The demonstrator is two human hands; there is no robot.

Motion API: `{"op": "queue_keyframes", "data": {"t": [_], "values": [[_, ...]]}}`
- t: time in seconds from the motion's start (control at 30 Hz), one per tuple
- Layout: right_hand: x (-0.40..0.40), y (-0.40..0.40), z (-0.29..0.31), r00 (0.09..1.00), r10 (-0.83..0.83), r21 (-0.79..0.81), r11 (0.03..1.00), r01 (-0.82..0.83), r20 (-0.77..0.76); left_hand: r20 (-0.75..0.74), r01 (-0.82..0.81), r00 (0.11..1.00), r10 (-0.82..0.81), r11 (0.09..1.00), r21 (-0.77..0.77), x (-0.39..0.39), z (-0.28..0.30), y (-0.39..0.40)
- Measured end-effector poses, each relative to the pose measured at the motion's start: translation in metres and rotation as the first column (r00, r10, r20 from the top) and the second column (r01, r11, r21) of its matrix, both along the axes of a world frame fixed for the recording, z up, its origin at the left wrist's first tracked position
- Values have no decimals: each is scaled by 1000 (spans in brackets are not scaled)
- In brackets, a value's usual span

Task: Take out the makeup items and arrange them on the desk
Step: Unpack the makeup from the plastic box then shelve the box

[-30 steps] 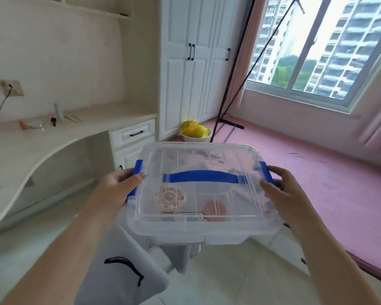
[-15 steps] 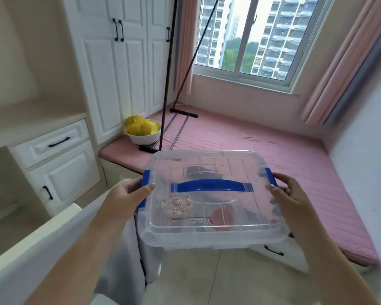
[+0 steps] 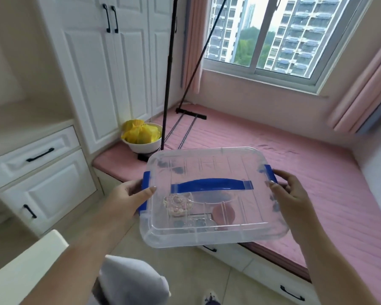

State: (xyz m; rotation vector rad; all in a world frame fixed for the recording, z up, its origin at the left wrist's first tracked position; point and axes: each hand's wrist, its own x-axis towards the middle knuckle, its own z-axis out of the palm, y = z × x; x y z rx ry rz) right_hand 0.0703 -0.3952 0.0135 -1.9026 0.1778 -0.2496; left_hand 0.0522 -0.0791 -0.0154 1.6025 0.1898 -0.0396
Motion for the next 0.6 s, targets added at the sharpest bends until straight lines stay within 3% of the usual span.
{"op": "queue_keyframes", "data": {"t": [0.33, 0.6], "values": [[223, 32, -19, 942, 336, 93, 937, -336, 21, 17, -346, 938, 346, 936, 67, 133, 1, 18], [354, 130, -16, 776, 631, 108, 772, -627, -6, 6, -654, 755, 655, 754, 58, 169, -1, 65]]}}
